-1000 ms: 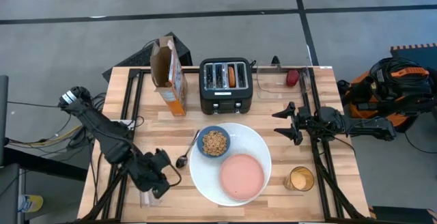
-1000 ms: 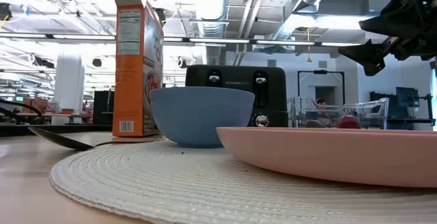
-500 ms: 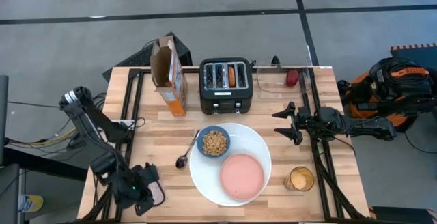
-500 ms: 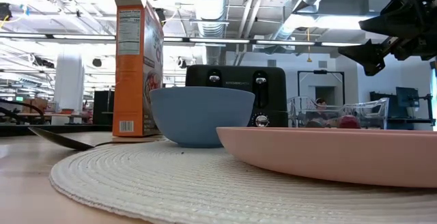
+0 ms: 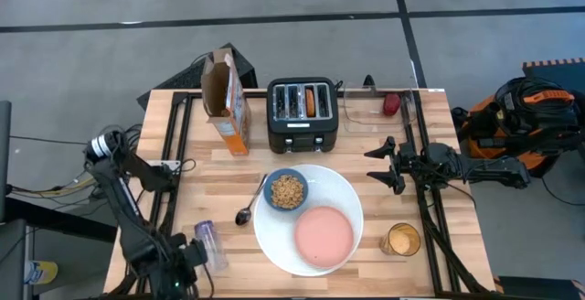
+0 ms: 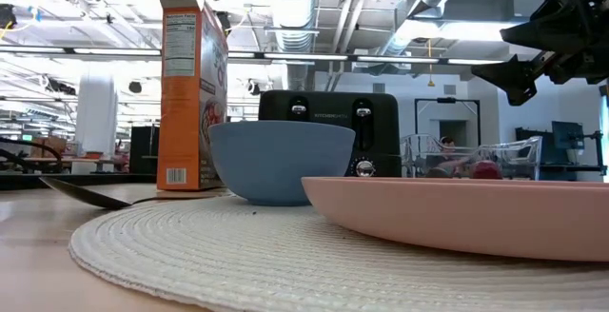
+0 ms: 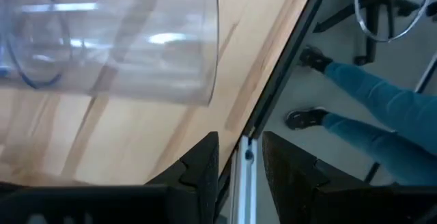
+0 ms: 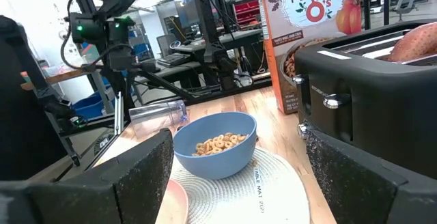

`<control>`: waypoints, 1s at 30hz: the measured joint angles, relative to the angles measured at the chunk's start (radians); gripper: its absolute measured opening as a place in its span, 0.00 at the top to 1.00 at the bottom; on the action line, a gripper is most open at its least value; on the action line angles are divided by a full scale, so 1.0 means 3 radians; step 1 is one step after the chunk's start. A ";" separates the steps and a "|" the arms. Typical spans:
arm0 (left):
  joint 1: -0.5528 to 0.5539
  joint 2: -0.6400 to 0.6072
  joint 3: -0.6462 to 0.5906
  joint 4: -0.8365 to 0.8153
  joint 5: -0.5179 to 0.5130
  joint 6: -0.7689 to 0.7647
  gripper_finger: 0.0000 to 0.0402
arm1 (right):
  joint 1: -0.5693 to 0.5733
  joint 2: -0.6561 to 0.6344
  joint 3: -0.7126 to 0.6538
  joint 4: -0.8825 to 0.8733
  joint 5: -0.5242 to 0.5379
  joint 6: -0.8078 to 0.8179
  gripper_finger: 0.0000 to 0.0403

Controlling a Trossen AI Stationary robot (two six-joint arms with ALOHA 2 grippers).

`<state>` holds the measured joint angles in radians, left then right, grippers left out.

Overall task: Arrange a breakfast setting
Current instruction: Put the purple cup on top of the white placemat

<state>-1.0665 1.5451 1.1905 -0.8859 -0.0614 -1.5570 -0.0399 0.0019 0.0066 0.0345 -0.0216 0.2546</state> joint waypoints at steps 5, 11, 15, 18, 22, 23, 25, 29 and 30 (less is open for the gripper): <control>-0.0247 0.0187 0.0207 0.0010 -0.0105 -0.0154 0.75 | -0.0001 0.0000 0.0000 0.0000 0.0000 0.0000 0.12; -0.0374 0.0333 0.0571 -0.0152 -0.0407 -0.0206 0.75 | -0.0001 0.0000 0.0000 0.0000 0.0000 0.0000 0.12; -0.0373 0.0456 0.0799 -0.0497 -0.0451 -0.0206 0.75 | -0.0001 0.0000 0.0000 0.0000 0.0000 0.0000 0.12; -0.0375 0.0546 0.0979 -0.0640 -0.0446 -0.0202 0.75 | 0.0000 0.0000 -0.0001 0.0000 0.0001 0.0001 0.12; -0.0351 0.0716 0.1210 -0.0974 -0.0444 -0.0177 0.75 | 0.0000 0.0001 -0.0001 0.0000 0.0002 0.0002 0.12; -0.0348 0.0749 0.1255 -0.1086 -0.0446 -0.0178 0.75 | 0.0000 0.0001 -0.0001 0.0000 0.0002 0.0001 0.12; -0.0343 0.0804 0.1319 -0.1321 -0.0452 -0.0223 0.75 | -0.0001 0.0000 0.0000 0.0000 0.0001 0.0001 0.12; -0.0344 0.0887 0.1311 -0.1605 -0.0484 -0.0461 0.75 | 0.0000 0.0000 -0.0001 0.0000 0.0002 0.0001 0.12; -0.0347 0.0909 0.1311 -0.1601 -0.0487 -0.0511 0.75 | 0.0000 0.0000 -0.0001 0.0000 0.0001 0.0001 0.12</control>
<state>-1.1704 1.8179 1.5837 -1.3663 -0.2074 -1.7103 -0.0399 0.0017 0.0063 0.0345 -0.0212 0.2550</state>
